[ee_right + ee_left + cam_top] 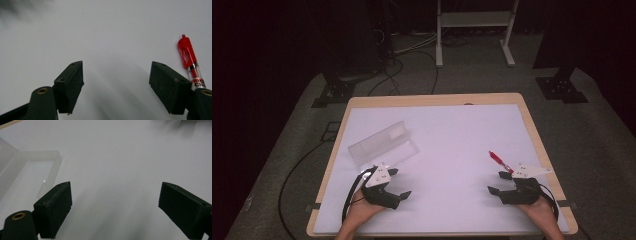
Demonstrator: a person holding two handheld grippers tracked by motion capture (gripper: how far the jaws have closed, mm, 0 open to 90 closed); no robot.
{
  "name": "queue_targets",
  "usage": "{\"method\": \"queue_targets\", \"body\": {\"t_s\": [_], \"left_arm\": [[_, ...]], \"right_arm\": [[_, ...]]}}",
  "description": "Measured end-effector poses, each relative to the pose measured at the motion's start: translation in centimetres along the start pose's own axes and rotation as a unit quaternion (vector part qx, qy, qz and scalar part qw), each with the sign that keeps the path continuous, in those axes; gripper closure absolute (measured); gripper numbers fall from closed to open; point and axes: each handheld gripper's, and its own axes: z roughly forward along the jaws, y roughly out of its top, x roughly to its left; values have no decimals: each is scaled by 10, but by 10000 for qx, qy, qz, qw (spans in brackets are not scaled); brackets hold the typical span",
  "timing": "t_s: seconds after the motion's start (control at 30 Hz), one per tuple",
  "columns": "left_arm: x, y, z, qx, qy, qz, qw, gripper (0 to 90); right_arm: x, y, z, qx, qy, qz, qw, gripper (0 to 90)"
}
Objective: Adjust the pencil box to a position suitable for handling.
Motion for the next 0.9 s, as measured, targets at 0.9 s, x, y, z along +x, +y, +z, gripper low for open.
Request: {"method": "queue_targets", "body": {"t_s": [0.9], "left_arm": [[10,11,-3,138,156,131,9997,140]], "right_arm": [[-1,0,0,13,12,44,10000,266]]}}
